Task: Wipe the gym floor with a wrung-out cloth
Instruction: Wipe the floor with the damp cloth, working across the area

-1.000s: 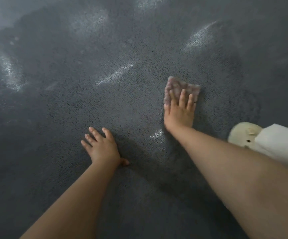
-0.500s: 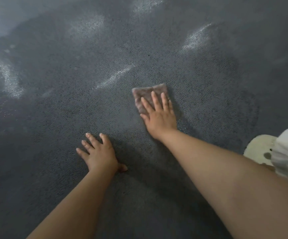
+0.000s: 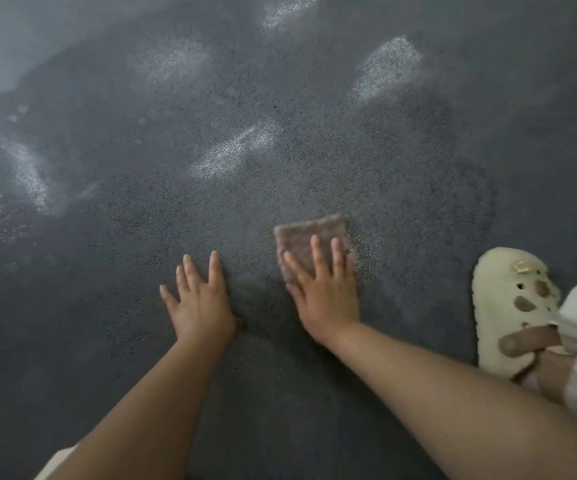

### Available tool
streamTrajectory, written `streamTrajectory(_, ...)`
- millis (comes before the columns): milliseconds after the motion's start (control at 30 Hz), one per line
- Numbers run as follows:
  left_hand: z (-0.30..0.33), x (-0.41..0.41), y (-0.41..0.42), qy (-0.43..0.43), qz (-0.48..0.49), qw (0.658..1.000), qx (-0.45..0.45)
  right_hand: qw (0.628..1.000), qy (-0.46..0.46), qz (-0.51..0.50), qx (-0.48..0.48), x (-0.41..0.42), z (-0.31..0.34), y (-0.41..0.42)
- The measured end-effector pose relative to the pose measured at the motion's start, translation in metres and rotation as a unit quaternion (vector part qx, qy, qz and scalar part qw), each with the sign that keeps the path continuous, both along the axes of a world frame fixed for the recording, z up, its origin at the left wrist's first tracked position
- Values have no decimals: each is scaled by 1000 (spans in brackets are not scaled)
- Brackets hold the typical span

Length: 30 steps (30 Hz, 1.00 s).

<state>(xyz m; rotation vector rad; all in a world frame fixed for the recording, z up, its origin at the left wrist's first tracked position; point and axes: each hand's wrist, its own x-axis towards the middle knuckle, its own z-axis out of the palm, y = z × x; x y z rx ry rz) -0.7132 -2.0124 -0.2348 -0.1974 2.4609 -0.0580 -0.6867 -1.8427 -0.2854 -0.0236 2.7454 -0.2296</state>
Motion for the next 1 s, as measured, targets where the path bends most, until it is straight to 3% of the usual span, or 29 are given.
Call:
streamTrajectory(100,-2,1,18,7,2,999,37,994,0,105,-15,31,-4,-13)
streamTrajectory(200,-4,-6,41,1,9,997,78,991,3,133,-27,20,-8,16)
streamTrajectory(333,-5,-16,73,5,-28,991,128,997,38,60,19,-28,-9,87)
streamTrajectory(433,-4,-21,91,14,-44,987,156,993,1,-107,52,-64,1,150)
streamTrajectory(533,-3,-26,104,25,-55,984,168,978,-17,-203,50,-75,7,165)
streamTrajectory(767,-9,-45,121,43,-58,982,176,989,68,-128,-6,-19,-9,50)
streamTrajectory(1000,-16,-65,136,23,-75,987,138,990,37,-133,-18,-67,-10,72)
